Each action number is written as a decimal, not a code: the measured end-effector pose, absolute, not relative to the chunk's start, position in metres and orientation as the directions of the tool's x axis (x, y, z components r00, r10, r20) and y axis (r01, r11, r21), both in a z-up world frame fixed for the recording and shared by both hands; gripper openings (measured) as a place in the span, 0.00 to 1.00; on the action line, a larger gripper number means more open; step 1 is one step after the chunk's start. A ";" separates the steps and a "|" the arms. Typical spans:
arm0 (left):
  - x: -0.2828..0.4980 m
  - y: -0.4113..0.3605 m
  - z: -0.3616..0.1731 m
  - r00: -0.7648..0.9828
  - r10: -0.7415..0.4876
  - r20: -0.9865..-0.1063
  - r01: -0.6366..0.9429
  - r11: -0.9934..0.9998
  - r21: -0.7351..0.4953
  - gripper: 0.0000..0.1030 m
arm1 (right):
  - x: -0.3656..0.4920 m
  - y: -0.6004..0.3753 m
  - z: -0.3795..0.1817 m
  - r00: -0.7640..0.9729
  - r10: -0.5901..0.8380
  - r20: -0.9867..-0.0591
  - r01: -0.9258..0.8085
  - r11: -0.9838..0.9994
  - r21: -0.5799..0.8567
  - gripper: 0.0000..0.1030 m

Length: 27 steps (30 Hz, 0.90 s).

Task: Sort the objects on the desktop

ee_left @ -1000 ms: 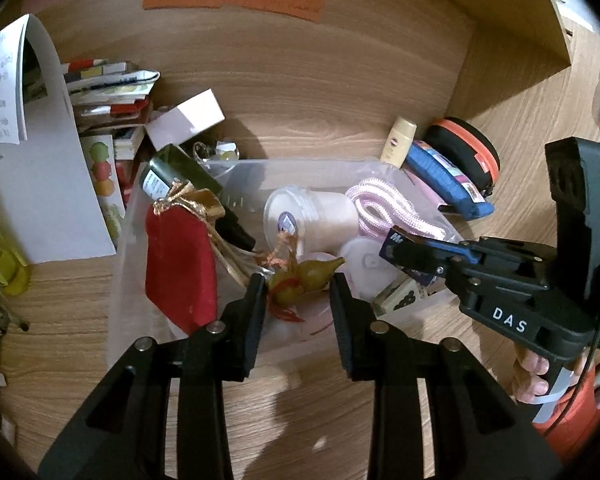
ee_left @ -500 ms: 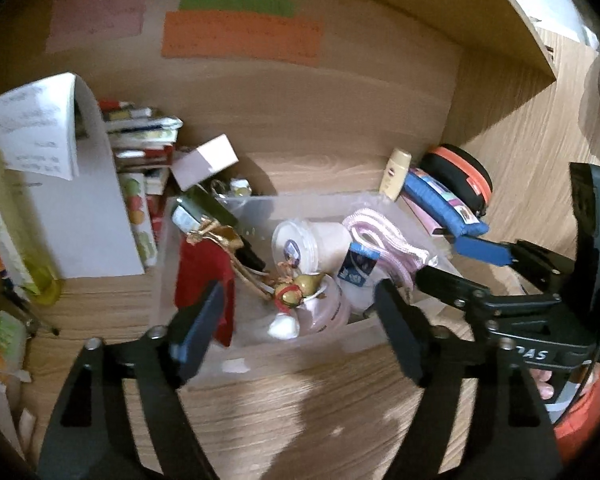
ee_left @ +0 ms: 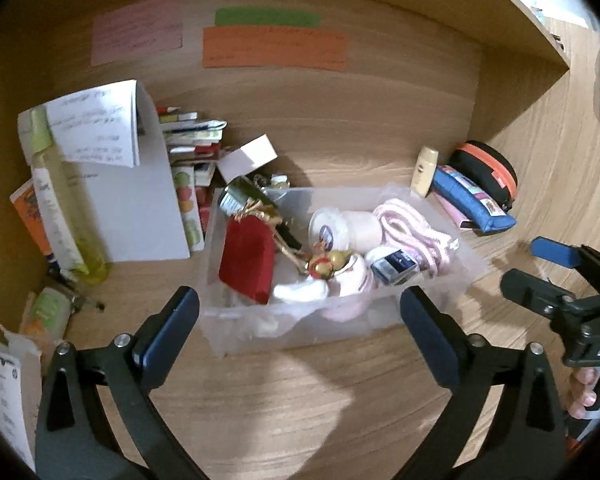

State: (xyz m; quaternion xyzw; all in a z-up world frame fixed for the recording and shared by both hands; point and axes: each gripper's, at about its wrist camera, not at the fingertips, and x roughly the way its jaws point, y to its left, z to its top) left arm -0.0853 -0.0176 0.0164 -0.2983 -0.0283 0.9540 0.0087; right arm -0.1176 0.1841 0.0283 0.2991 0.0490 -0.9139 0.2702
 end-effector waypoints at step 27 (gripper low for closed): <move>-0.054 -0.016 0.005 -0.858 -0.039 -0.512 0.072 -0.996 -0.044 0.99 | -0.065 0.187 0.025 -0.754 -0.457 -0.472 0.499 -0.866 0.042 1.00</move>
